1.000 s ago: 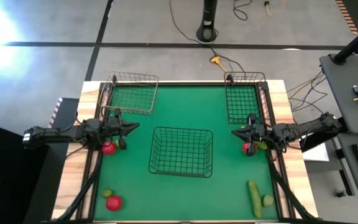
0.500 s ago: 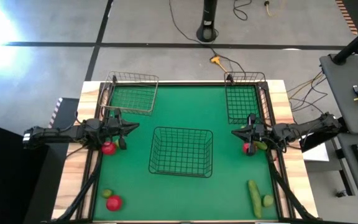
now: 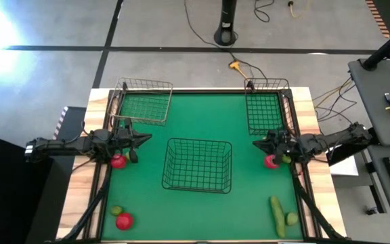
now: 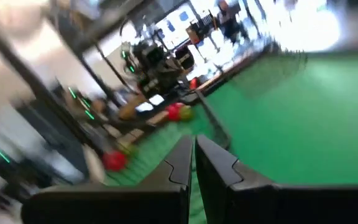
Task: Sort produce into baskets
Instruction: Put the right tomato into the top black wire basket
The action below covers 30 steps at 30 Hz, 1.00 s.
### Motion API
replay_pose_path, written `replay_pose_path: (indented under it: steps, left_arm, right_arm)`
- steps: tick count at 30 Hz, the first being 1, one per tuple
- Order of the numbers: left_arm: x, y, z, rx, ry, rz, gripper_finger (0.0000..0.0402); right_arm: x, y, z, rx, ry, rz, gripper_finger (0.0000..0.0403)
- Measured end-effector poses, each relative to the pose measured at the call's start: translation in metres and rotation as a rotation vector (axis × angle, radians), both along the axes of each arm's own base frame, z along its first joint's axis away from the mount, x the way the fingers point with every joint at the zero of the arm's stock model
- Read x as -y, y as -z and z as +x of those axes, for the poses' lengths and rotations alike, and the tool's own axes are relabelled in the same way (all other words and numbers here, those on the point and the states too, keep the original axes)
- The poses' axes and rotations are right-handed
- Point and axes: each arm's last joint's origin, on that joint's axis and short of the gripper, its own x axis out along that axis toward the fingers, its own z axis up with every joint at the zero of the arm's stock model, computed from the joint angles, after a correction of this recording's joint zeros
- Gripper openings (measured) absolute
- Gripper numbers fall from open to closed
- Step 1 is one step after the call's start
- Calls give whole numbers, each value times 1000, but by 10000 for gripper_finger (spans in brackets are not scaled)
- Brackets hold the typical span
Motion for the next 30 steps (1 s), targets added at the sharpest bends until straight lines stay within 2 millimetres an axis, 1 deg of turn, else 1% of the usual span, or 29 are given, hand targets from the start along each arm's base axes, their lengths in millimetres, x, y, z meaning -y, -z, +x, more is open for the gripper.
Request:
replay_pose_path:
  steps: [2,3,5,9,12,15,19,21,25,27,30]
  left_arm:
    - [0,0,0,0,0,0,0]
    - [0,0,0,0,1,0,0]
    - [0,0,0,0,0,0,0]
    - [0,0,0,0,0,0,0]
    - [0,0,0,0,1,0,0]
    - [0,0,0,0,0,0,0]
    - [0,0,0,0,0,0,0]
    - [0,0,0,0,0,0,0]
    - [0,0,0,0,1,0,0]
    - [0,0,0,0,0,0,0]
    - [0,0,0,0,0,0,0]
  right_arm:
    - [0,-1,0,26,1,101,13]
    - [0,-4,0,47,-7,106,13]
    - [-4,-9,0,91,-101,33,13]
    - [-17,-21,-2,221,-366,-127,13]
    - [-26,-25,-2,291,-470,-230,13]
    - [-35,-23,-1,287,-534,-322,13]
    - [-47,-12,4,183,-582,-388,13]
    - [-53,-8,7,121,-634,-366,13]
    - [-63,-19,11,99,-767,-263,13]
    - [-65,-24,14,88,-765,-225,13]
    - [-69,-36,21,45,-734,-119,13]
